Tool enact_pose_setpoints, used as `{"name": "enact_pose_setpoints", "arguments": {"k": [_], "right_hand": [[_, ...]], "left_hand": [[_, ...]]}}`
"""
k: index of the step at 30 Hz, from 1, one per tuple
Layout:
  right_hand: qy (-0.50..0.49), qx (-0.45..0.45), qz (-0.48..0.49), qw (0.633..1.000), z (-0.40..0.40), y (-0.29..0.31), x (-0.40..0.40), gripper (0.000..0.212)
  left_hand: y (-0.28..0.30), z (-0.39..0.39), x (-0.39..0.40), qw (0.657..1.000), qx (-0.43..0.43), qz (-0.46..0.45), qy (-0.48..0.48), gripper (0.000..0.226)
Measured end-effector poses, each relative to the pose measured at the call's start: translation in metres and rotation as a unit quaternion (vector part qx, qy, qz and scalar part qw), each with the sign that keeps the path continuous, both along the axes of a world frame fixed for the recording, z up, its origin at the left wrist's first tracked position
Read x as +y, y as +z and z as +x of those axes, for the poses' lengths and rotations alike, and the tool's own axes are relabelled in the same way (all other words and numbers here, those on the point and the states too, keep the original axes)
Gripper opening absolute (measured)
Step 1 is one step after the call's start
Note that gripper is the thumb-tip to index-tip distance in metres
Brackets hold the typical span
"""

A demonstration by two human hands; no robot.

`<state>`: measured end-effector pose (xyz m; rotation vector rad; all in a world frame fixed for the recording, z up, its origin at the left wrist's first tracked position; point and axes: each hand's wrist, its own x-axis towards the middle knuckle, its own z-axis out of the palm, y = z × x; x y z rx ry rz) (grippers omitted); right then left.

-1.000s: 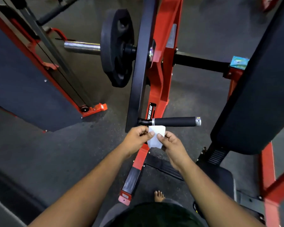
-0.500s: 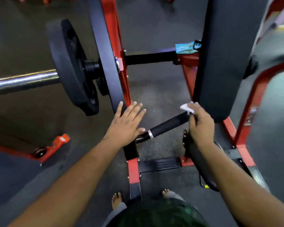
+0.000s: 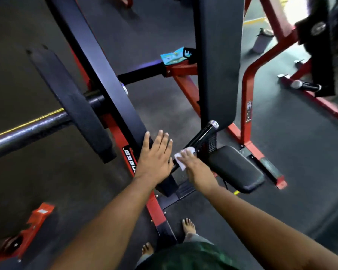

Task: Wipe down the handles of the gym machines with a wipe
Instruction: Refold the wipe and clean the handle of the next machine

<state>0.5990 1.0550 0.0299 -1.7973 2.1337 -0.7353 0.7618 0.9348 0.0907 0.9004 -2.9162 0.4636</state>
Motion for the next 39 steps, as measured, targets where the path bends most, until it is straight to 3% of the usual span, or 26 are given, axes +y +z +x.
{"name": "enact_pose_setpoints", "arguments": {"k": [2,5,7,11,15,18,21,24,28,35,37,39], "right_hand": [[0.009,0.004,-0.032,0.999,-0.009,0.008,0.001,0.049],[-0.149,0.013,-0.067,0.986,-0.055,0.033,-0.025,0.055],[-0.184,0.056,-0.022,0.981,-0.086,0.042,-0.048,0.049],[-0.11,0.148,-0.005,0.983,-0.08,0.024,-0.054,0.047],[0.02,0.129,-0.015,0.991,-0.019,0.002,-0.031,0.056],[0.131,0.109,-0.024,0.985,-0.017,0.011,-0.021,0.056],[0.022,0.07,-0.05,0.996,-0.061,0.039,-0.026,0.058],[-0.107,0.092,-0.047,0.989,-0.106,0.045,-0.033,0.06],[-0.111,0.065,-0.053,0.99,-0.076,0.013,-0.029,0.071],[0.065,-0.04,-0.052,0.996,-0.002,-0.008,0.017,0.061],[0.023,-0.034,-0.073,0.996,-0.027,0.006,0.009,0.063],[-0.112,-0.043,-0.077,0.99,-0.064,0.02,-0.012,0.061]], "left_hand": [[0.001,-0.002,-0.001,1.0,-0.001,-0.001,0.003,0.066],[0.005,-0.004,0.002,1.0,-0.015,0.005,0.012,0.067],[0.008,-0.005,0.002,1.0,-0.025,0.007,0.017,0.068],[0.009,-0.004,0.002,0.999,-0.027,0.012,0.019,0.068],[0.007,-0.005,0.0,0.999,-0.025,0.014,0.023,0.067],[0.009,-0.006,0.002,0.999,-0.04,0.014,0.027,0.067],[0.012,-0.007,0.003,0.998,-0.056,0.014,0.038,0.068],[0.015,-0.007,0.004,0.997,-0.055,0.015,0.045,0.067],[0.016,-0.008,0.005,0.997,-0.064,0.013,0.046,0.066],[0.016,-0.008,0.005,0.997,-0.065,0.016,0.049,0.066],[0.017,-0.009,0.006,0.996,-0.071,0.014,0.05,0.067],[0.018,-0.009,0.006,0.996,-0.072,0.014,0.053,0.066]]}}
